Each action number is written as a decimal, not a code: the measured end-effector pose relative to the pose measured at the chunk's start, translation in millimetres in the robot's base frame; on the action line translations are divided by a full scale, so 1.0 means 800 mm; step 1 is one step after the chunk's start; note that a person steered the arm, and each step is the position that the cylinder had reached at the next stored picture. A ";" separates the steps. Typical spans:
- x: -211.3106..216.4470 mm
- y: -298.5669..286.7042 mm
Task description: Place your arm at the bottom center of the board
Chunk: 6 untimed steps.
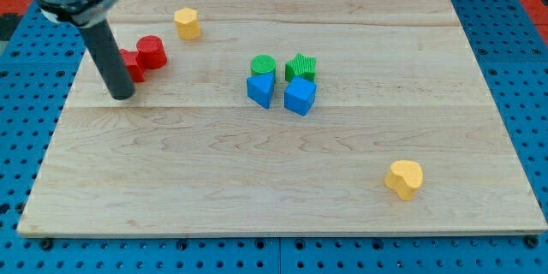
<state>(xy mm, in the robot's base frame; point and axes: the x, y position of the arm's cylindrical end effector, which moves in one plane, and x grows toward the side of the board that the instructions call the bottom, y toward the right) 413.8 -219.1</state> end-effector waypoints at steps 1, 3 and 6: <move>-0.043 -0.006; -0.116 0.090; 0.144 0.217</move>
